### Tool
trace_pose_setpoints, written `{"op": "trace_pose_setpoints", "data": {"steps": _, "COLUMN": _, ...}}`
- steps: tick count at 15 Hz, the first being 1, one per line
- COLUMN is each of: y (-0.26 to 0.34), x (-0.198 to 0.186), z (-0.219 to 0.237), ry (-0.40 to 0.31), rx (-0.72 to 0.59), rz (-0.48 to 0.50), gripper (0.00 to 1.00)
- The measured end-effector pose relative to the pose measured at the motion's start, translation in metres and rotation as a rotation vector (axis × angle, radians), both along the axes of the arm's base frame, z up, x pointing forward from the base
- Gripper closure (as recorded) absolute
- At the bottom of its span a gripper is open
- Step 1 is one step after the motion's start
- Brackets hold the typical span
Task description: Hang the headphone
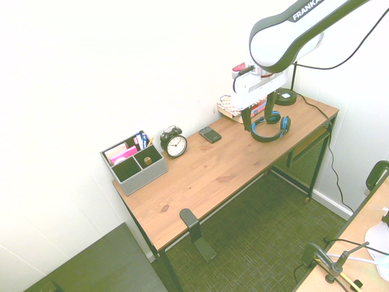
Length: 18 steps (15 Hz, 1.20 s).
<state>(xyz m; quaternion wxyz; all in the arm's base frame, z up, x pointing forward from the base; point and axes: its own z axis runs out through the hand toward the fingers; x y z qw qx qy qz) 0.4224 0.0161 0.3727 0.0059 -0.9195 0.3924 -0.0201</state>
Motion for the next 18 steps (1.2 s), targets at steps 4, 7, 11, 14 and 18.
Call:
{"op": "trace_pose_setpoints", "data": {"steps": 4, "y": -0.015, "x": 0.007, "z": -0.014, "ry": -0.002, "rx": -0.033, "rz": 0.009, "gripper": 0.0}}
{"op": "trace_pose_setpoints", "data": {"steps": 7, "y": -0.044, "x": 0.04, "z": -0.067, "ry": 0.0, "rx": -0.06, "rz": 0.012, "gripper": 0.0}}
{"op": "trace_pose_setpoints", "data": {"steps": 11, "y": -0.072, "x": 0.09, "z": -0.131, "ry": -0.03, "rx": -0.07, "rz": 0.003, "gripper": 0.0}}
{"op": "trace_pose_setpoints", "data": {"steps": 14, "y": -0.098, "x": 0.112, "z": -0.165, "ry": -0.009, "rx": -0.088, "rz": 0.008, "gripper": 0.0}}
{"op": "trace_pose_setpoints", "data": {"steps": 18, "y": -0.13, "x": 0.128, "z": -0.184, "ry": -0.001, "rx": -0.118, "rz": 0.015, "gripper": 0.0}}
